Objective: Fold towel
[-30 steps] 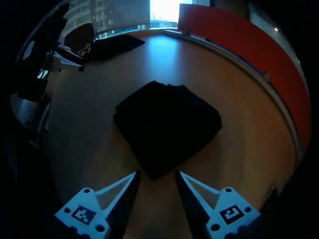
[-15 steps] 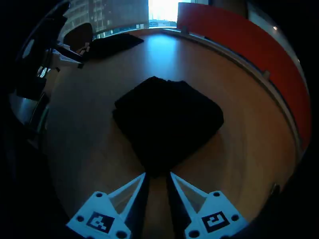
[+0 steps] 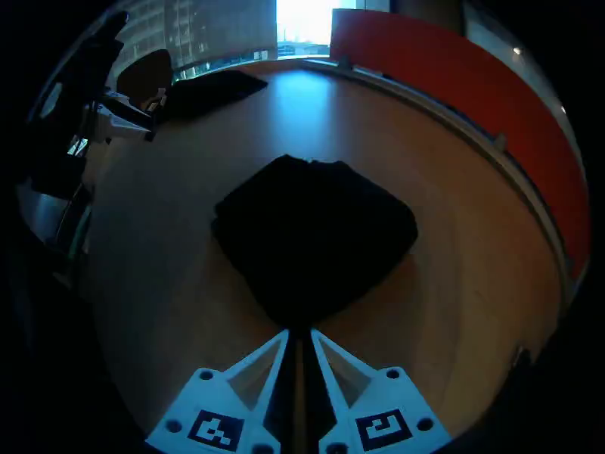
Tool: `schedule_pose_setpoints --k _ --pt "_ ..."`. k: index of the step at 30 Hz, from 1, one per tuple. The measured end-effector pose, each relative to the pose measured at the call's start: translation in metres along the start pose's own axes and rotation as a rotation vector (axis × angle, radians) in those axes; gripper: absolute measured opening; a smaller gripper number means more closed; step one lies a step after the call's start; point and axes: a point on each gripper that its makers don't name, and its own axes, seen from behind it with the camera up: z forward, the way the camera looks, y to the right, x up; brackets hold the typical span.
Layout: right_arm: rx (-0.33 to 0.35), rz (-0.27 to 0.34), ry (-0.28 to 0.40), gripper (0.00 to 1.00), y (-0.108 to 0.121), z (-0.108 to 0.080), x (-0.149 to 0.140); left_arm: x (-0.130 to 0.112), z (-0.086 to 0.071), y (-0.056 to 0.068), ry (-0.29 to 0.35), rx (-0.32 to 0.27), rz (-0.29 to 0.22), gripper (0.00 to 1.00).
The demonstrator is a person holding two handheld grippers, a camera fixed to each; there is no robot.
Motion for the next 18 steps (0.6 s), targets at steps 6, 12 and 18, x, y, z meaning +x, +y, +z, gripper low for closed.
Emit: schedule_pose_setpoints --k 6,12,18 --pt "-0.015 -0.004 0.047 0.04 0.010 -0.014 0.027 0.003 0.001 0.000 0.007 -0.003 -0.002 0.77" --pt "-0.040 -0.044 0.105 0.04 0.024 -0.031 0.068 0.009 0.002 0.004 0.022 -0.013 -0.009 0.77" --pt "-0.059 -0.085 0.174 0.04 0.035 -0.052 0.115 0.015 0.002 0.008 0.036 -0.022 -0.009 0.77"
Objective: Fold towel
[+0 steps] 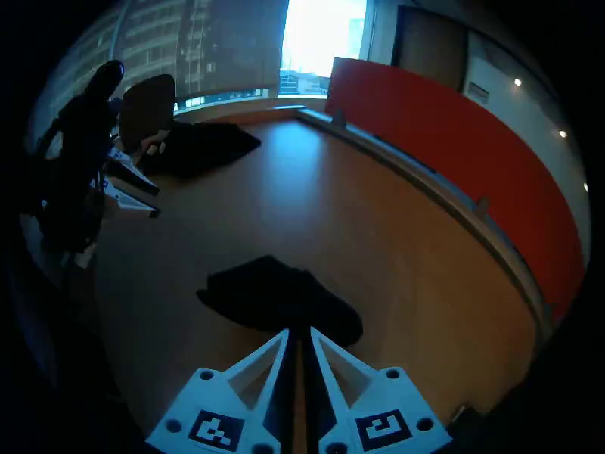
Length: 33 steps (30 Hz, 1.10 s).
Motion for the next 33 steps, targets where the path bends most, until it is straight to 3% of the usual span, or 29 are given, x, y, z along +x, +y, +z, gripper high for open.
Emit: schedule_pose_setpoints --k 6,12,23,33 --pt "-0.030 -0.016 0.071 0.04 0.018 -0.015 0.047 0.008 -0.001 0.002 0.015 -0.006 -0.002 0.77" --pt "-0.050 -0.012 0.113 0.04 0.034 -0.029 0.071 0.014 -0.002 0.003 0.025 -0.008 -0.001 0.77" --pt "-0.087 0.024 0.111 0.04 0.062 -0.047 0.064 0.021 -0.001 0.011 0.033 -0.028 -0.003 0.78" --pt "-0.121 0.086 0.122 0.04 0.104 -0.071 0.059 0.025 0.002 0.014 0.034 -0.033 0.013 0.77"
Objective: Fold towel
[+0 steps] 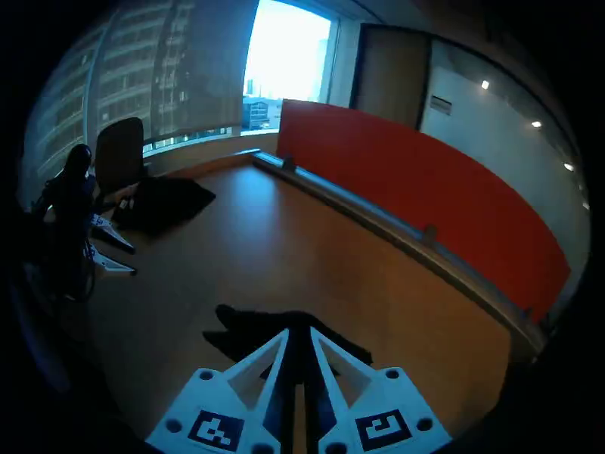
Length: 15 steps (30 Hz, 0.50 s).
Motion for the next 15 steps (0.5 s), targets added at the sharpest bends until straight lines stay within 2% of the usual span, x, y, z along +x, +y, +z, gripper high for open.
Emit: schedule_pose_setpoints --k 15 --pt "-0.116 0.035 -0.077 0.04 0.086 -0.036 -0.037 0.003 0.005 -0.004 -0.009 0.006 0.008 0.77"
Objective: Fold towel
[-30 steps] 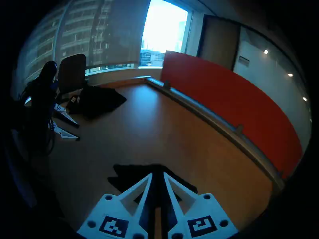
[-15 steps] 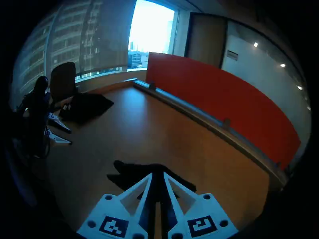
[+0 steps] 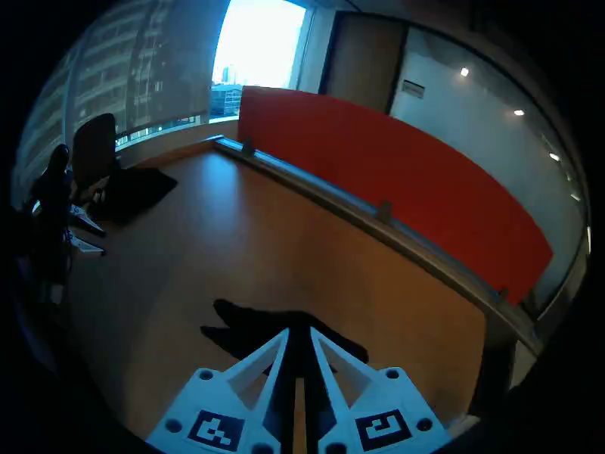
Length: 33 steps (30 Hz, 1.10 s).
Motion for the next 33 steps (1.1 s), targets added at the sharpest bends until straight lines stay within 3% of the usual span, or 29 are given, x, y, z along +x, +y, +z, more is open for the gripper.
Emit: schedule_pose_setpoints --k 18,33 --pt "-0.119 0.035 -0.086 0.04 0.108 -0.020 -0.039 0.004 0.005 0.006 -0.010 0.007 0.016 0.77" --pt "-0.158 0.066 -0.155 0.04 0.164 -0.023 -0.075 0.009 0.005 0.015 -0.015 0.012 0.035 0.77"
